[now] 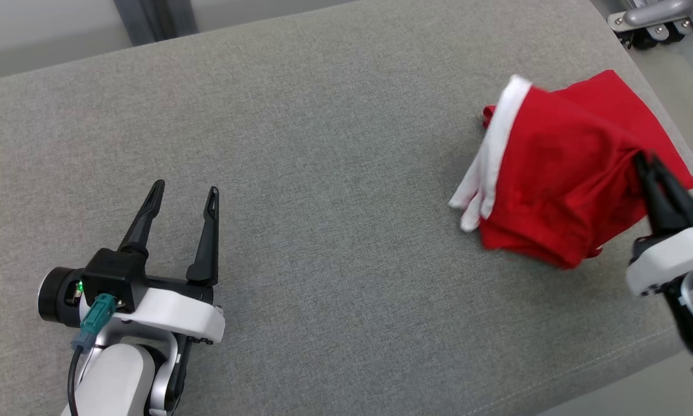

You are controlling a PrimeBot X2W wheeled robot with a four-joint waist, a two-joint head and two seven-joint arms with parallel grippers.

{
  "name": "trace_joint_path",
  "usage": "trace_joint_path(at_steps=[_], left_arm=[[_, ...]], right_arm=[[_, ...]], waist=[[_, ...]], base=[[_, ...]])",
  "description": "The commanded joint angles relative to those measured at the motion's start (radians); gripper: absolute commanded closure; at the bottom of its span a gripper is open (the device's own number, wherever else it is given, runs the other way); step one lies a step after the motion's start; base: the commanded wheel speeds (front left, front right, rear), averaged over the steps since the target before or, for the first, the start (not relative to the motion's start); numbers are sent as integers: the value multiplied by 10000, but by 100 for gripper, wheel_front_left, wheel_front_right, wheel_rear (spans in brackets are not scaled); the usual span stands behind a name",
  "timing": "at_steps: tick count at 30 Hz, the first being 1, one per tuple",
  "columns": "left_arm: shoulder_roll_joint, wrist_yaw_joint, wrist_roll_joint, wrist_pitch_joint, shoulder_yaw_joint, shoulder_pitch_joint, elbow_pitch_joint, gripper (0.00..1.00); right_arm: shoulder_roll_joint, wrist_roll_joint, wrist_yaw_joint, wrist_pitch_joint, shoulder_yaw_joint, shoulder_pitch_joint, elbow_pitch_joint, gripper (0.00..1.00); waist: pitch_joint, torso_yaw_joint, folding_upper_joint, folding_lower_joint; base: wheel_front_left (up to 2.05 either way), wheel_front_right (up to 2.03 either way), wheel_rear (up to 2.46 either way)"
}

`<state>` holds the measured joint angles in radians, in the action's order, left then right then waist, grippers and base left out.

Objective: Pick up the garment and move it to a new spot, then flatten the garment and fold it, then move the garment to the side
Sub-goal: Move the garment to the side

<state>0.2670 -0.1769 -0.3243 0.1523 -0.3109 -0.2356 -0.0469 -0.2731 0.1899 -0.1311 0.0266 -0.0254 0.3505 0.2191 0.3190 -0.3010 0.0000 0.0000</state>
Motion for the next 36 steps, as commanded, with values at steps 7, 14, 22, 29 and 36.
trace_joint_path(at_steps=[7,14,22,29,36], left_arm=[[75,81,76,-57,-133,-262,68,0],[115,58,111,-107,-212,-461,100,0],[31,89,-3,34,-258,-636,-27,0],[-14,24,-153,273,-156,-480,-171,0],[-98,-94,-293,592,-13,-323,-159,0]], right_arm=[[-65,126,8,754,1404,817,1996,100],[-153,39,8,1171,1474,1626,3938,55],[-49,-406,8,1784,1869,2204,5096,0],[406,-153,8,2319,2060,1731,3948,0],[1286,-283,6,2379,2171,610,1096,0]], waist=[[242,-8,0,0],[548,-11,0,0],[616,211,0,0],[273,471,0,0],[-224,1115,0,0]], base=[[0,0,0],[0,0,0],[0,0,0],[0,0,0],[0,0,0]])
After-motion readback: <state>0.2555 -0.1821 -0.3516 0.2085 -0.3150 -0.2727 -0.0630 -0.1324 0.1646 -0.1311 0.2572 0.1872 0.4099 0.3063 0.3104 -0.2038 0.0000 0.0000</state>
